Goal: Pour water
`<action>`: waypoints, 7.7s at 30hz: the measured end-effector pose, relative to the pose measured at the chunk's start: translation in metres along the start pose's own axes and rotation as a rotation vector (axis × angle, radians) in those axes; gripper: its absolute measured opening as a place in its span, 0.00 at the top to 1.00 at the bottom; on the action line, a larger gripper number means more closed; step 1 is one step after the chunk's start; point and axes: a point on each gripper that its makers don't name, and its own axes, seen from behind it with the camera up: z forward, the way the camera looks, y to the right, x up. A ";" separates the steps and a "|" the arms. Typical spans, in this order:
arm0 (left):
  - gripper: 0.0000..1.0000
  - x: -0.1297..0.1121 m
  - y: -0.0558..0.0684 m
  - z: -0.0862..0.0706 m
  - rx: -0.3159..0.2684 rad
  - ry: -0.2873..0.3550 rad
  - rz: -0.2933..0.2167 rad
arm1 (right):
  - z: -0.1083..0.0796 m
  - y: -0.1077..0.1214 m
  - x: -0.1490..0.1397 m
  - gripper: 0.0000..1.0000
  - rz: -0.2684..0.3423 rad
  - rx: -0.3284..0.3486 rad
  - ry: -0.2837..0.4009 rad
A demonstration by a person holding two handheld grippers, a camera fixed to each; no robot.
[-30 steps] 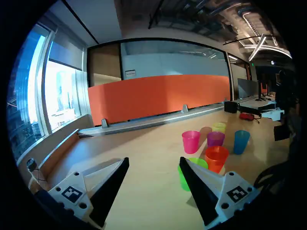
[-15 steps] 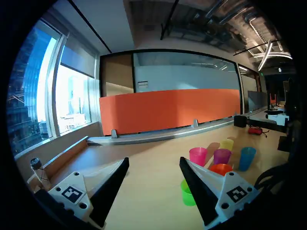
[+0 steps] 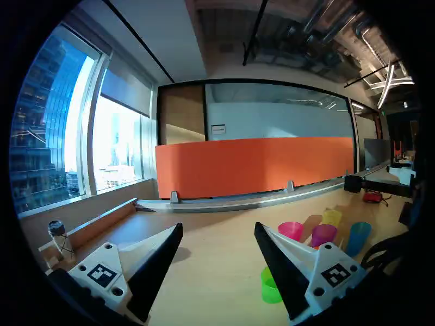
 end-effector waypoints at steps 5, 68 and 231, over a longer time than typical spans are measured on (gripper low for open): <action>0.02 0.000 0.001 0.001 0.011 0.010 0.001 | 0.000 0.000 0.005 0.00 0.002 -0.018 0.022; 0.02 -0.070 -0.004 0.030 0.010 0.021 -0.054 | -0.003 -0.006 0.003 0.01 0.073 -0.024 0.008; 0.02 -0.071 0.000 0.035 -0.006 0.001 -0.055 | 0.016 -0.013 -0.092 0.01 0.052 -0.017 -0.069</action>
